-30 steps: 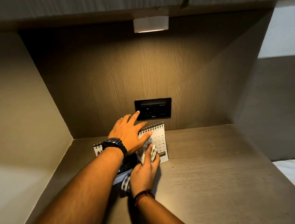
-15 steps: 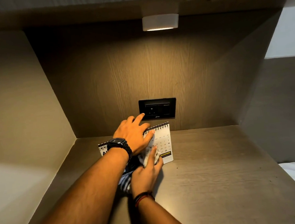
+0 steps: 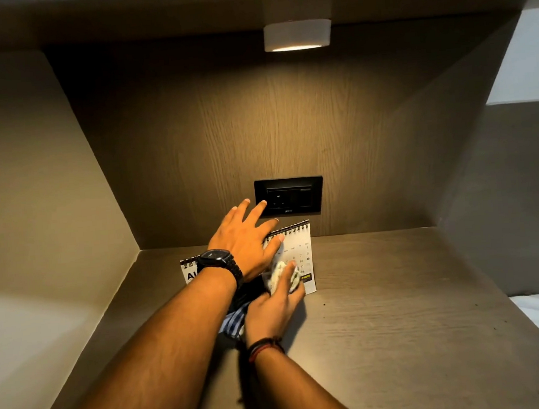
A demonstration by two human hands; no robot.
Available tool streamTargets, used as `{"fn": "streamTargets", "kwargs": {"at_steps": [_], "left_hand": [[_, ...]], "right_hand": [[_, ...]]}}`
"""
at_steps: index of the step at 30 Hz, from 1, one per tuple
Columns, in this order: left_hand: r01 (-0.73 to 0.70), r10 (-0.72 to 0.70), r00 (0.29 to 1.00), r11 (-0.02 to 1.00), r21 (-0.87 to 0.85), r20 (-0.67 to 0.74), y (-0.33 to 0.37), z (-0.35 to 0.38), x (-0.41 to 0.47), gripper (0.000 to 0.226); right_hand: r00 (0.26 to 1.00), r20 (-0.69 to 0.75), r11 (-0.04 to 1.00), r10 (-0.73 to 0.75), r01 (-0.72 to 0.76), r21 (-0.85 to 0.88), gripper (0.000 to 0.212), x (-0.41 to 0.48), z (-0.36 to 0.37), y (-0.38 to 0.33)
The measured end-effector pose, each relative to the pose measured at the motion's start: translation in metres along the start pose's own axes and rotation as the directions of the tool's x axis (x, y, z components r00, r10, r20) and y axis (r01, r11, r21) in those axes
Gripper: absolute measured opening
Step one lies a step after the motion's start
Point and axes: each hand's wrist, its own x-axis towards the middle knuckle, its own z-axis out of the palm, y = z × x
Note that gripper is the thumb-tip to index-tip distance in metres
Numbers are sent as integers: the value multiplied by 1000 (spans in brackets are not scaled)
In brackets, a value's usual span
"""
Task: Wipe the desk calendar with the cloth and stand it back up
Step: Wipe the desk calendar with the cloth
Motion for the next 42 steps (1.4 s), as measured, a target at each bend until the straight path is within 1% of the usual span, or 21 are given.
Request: {"fn": "streamTargets", "kwargs": {"at_steps": [2, 3, 5, 7, 9, 13, 15, 16, 19, 20, 21, 23, 25, 26, 27, 28, 29, 30, 32, 37, 42], "left_hand": [[-1, 1, 1000, 1000, 1, 4, -1, 2, 1, 65], [-2, 2, 1000, 1000, 3, 3, -1, 3, 2, 66], [0, 0, 1000, 1000, 7, -1, -1, 3, 2, 66], [1, -1, 1000, 1000, 10, -3, -1, 3, 1, 67], [-1, 1, 1000, 1000, 16, -5, 0, 4, 1, 68], [5, -5, 1000, 1000, 23, -4, -1, 5, 3, 69], [10, -10, 1000, 1000, 26, 6, -2, 6, 4, 70], [10, -10, 1000, 1000, 26, 8, -2, 6, 4, 69], [12, -12, 1000, 1000, 19, 11, -2, 7, 4, 68], [10, -10, 1000, 1000, 14, 14, -2, 6, 4, 69], [9, -9, 1000, 1000, 10, 16, -2, 6, 4, 71], [7, -7, 1000, 1000, 2, 17, -3, 5, 4, 72], [7, -7, 1000, 1000, 7, 14, -3, 4, 4, 70], [6, -6, 1000, 1000, 15, 11, -3, 5, 4, 68], [5, -5, 1000, 1000, 22, 10, -2, 5, 4, 66], [5, -5, 1000, 1000, 27, 15, -2, 5, 4, 65], [8, -8, 1000, 1000, 27, 23, -2, 6, 4, 64], [11, -11, 999, 1000, 25, 30, -2, 6, 4, 65], [11, -12, 999, 1000, 18, 32, -2, 6, 4, 67], [3, -3, 1000, 1000, 9, 20, -3, 6, 4, 67], [-1, 1, 999, 1000, 10, 34, -3, 5, 4, 65]], "right_hand": [[995, 69, 996, -78, 81, -31, 80, -9, 4, 7], [993, 78, 996, -83, 86, -31, 80, -10, 3, 11], [1000, 21, 1000, -18, 18, 1, 78, 0, 0, 10], [991, -83, 993, 100, -94, 73, 74, 13, -4, 2], [980, -113, 983, 163, -152, 101, 71, 16, -4, -4], [998, 15, 998, 66, -66, 19, 76, -9, 4, 5], [998, 50, 998, 49, -50, 23, 77, -10, 2, 12], [997, 37, 997, 74, -75, 24, 76, -4, -2, 12], [980, -83, 982, 181, -176, 66, 73, 20, -10, 3], [981, -102, 985, 164, -157, 76, 72, 24, -10, -1], [990, -88, 993, 111, -107, 49, 72, 24, -9, -3], [1000, 1, 1000, 18, -18, 9, 68, 16, -2, 1], [999, 42, 999, 24, -22, -36, 55, 6, -1, 9], [998, 53, 999, 26, -24, -32, 57, 5, -4, 14], [998, 46, 998, 48, -46, -31, 65, 7, -7, 17], [997, 19, 996, 79, -78, -49, 72, 14, -10, 19], [991, -7, 991, 131, -131, -22, 74, 19, -13, 15], [986, -28, 986, 163, -163, -18, 74, 25, -15, 11], [985, -26, 985, 171, -171, 12, 74, 27, -16, 4], [991, 119, 998, 62, -58, -36, 77, 3, -15, 10], [986, 11, 986, 165, -165, -6, 74, 21, -16, -4]]}}
